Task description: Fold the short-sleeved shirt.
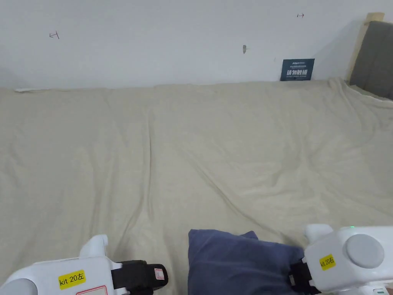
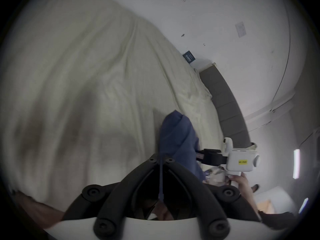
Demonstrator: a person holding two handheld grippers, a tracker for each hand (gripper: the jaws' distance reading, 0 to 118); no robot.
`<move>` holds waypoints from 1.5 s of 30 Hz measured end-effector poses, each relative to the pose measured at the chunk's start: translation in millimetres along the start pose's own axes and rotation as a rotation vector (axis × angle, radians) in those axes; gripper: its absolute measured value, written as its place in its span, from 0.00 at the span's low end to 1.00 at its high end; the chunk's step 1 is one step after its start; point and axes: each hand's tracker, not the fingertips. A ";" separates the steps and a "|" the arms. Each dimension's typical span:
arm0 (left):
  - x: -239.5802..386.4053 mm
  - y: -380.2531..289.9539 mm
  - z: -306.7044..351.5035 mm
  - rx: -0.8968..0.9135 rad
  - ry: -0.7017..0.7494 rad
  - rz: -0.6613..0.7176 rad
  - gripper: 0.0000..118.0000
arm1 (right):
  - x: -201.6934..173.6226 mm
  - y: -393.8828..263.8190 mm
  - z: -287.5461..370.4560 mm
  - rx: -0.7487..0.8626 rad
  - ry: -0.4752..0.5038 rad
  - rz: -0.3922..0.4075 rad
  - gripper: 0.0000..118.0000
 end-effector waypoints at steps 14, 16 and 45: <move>-3.9 15.4 -85.0 -0.327 -0.234 0.033 1.00 | 0.6 1.8 -5.2 -0.018 0.011 0.047 0.00; 0.6 18.4 -94.7 -0.325 -0.315 0.002 1.00 | 3.6 -0.1 -5.4 -0.012 0.023 0.037 0.00; -51.4 102.4 83.3 -0.020 0.540 -0.246 0.25 | -45.9 -22.1 35.2 0.223 0.086 -0.049 0.00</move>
